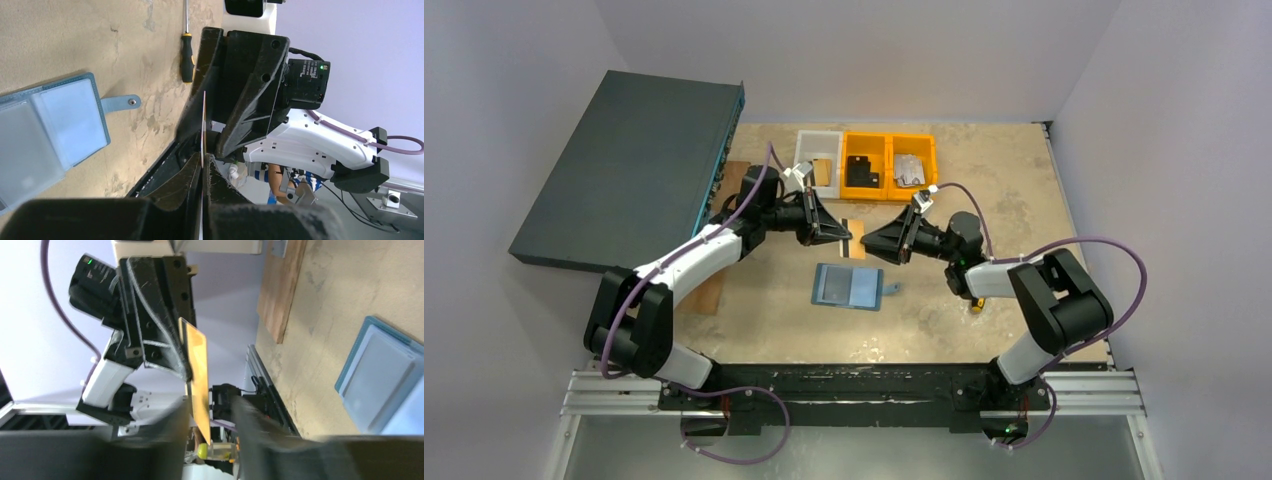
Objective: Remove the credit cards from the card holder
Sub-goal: Place the credit card in the storage box.
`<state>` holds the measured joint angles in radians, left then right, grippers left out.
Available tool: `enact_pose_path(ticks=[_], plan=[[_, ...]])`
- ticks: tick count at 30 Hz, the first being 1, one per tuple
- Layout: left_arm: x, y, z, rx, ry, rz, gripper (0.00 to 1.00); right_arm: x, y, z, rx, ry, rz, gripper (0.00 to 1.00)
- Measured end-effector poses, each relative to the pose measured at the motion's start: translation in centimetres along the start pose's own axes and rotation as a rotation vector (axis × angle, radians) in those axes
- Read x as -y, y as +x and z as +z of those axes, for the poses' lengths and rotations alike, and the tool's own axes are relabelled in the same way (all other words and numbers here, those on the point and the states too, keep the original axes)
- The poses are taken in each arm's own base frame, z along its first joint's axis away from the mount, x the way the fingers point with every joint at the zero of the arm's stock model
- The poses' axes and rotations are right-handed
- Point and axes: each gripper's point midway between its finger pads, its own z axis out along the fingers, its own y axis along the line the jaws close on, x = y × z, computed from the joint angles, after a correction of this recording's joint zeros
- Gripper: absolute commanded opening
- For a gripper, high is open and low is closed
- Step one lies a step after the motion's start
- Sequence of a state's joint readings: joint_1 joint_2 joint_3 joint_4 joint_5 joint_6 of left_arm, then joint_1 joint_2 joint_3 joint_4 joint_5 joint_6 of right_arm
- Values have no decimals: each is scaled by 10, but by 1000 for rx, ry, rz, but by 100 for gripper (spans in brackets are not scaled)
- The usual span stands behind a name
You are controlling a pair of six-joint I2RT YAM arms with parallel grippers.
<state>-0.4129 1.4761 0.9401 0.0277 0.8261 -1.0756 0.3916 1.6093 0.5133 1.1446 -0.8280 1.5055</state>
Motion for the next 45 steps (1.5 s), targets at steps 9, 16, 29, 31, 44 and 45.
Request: enact_pose_path(ticks=[9, 16, 29, 31, 44, 45], plan=[[-12, -4, -4, 19, -126, -7, 0, 6, -13, 0, 50, 171, -86, 99], [11, -68, -29, 230, -381, 163, 0, 0, -37, -15, 184, 360, -224, 99], [-19, -196, -46, 468, -866, 385, 0, 22, -34, -63, 268, 622, -298, 99], [-24, -213, -44, 488, -910, 414, 0, 17, -33, -66, 277, 621, -312, 99], [-80, -256, -17, 455, -1093, 505, 0, 13, -31, -79, 308, 656, -336, 99], [-84, -259, -15, 455, -1102, 509, 0, 14, -31, -79, 306, 660, -335, 99]])
